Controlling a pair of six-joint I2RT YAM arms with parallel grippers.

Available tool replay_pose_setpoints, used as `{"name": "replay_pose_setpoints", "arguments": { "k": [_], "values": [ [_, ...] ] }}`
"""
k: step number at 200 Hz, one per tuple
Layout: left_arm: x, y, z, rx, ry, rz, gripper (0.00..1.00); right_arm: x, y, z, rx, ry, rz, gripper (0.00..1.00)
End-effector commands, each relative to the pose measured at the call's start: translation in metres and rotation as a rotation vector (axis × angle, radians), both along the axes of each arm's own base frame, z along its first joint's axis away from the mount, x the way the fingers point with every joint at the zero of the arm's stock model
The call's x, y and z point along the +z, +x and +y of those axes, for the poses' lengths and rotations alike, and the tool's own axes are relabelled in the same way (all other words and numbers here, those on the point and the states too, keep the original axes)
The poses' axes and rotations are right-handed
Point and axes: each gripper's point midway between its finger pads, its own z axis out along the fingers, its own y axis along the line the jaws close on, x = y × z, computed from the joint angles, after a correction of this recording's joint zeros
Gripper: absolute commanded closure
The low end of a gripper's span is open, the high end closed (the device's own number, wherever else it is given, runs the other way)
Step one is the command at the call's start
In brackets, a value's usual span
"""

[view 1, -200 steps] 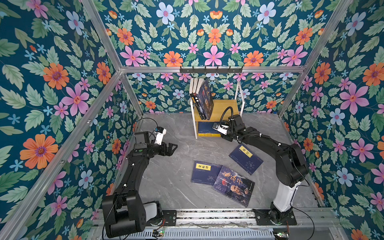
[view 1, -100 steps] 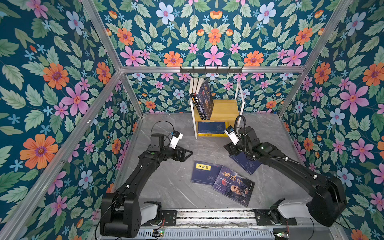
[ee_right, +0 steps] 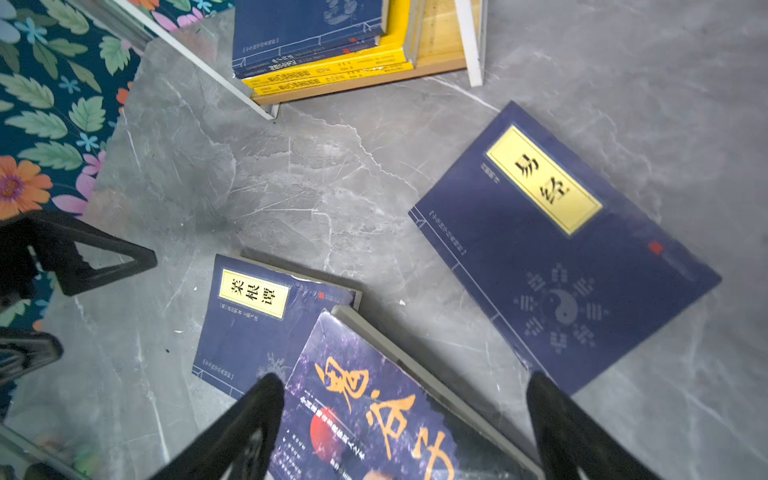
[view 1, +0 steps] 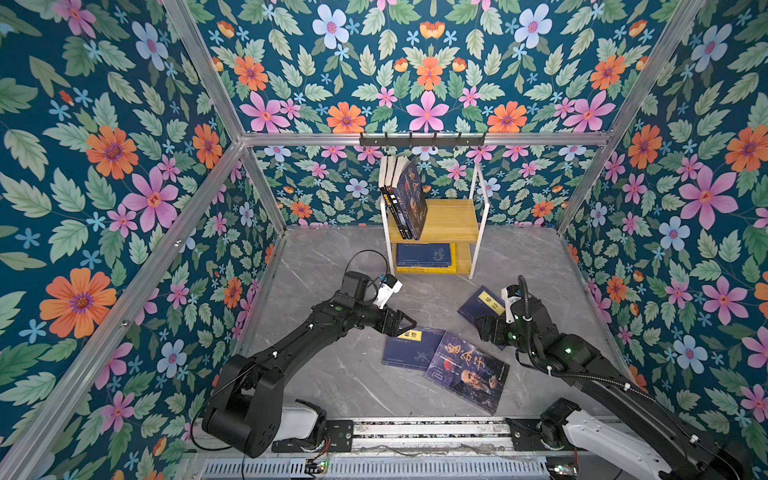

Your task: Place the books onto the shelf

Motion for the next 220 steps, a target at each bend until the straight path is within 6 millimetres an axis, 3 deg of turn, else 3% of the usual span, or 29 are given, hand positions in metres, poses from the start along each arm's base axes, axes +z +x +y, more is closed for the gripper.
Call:
{"name": "replay_pose_setpoints", "arguments": {
  "k": [1,67,154,220],
  "values": [
    [-0.005,0.002,-0.007,0.03,-0.003,0.036,0.02,-0.018,-0.02,-0.013,-0.132,0.071,0.134,0.09],
    [-0.026,-0.011,-0.026,0.026,0.004,0.105,0.02,-0.075,-0.07,-0.024,-0.286,0.093,0.468,0.14],
    [-0.053,-0.026,-0.04,0.023,0.051,0.184,0.05,-0.113,-0.109,-0.016,-0.293,0.071,0.552,0.17],
    [-0.071,-0.034,-0.057,-0.018,0.099,0.217,0.13,-0.134,-0.117,-0.003,-0.288,0.081,0.545,0.21]
  ]
}}
